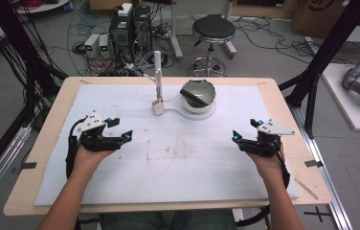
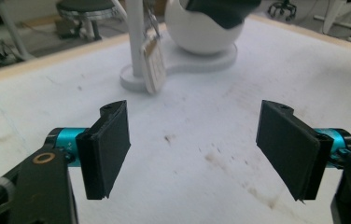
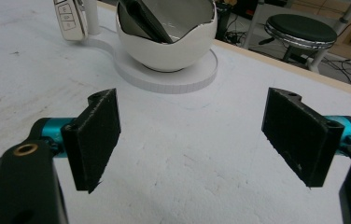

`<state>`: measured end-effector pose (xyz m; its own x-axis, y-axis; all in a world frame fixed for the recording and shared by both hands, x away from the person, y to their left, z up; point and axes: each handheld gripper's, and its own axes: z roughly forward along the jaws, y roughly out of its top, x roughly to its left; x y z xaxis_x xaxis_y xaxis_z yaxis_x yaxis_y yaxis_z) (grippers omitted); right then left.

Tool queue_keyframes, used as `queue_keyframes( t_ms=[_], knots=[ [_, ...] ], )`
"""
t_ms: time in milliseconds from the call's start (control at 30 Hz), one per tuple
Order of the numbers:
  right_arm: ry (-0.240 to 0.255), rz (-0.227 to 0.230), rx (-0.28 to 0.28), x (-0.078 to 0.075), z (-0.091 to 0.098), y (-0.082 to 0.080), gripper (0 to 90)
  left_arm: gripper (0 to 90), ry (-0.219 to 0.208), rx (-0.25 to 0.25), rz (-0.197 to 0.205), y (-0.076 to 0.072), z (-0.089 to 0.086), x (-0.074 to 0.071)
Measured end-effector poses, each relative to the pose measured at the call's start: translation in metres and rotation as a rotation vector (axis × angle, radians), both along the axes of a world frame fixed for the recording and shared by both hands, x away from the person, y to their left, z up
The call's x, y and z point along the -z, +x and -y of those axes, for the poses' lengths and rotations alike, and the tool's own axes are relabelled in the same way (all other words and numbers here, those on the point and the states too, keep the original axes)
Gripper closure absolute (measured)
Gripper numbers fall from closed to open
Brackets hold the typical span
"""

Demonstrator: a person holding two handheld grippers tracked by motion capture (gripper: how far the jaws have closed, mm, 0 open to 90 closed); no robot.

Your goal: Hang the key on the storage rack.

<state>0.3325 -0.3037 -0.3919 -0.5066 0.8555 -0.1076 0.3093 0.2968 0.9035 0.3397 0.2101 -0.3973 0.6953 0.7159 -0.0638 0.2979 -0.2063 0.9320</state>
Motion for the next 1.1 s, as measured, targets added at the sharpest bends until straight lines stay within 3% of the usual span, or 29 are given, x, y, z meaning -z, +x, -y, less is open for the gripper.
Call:
queue_keyframes(
  t_ms=[133, 367, 1100],
  knots=[
    [0.005, 0.017, 0.003, -0.003, 0.002, 0.000, 20.0, 23.3, -0.019, 0.007, 0.008, -0.006, -0.003, 0.002],
    [0.014, 0.010, 0.008, -0.002, 0.001, 0.003, 19.9, 22.7, -0.040, -0.026, 0.009, -0.012, -0.017, 0.002],
    [0.007, 0.001, 0.005, 0.000, 0.000, 0.007, 19.9, 22.3, -0.030, -0.036, 0.005, -0.009, -0.021, 0.006]
  ],
)
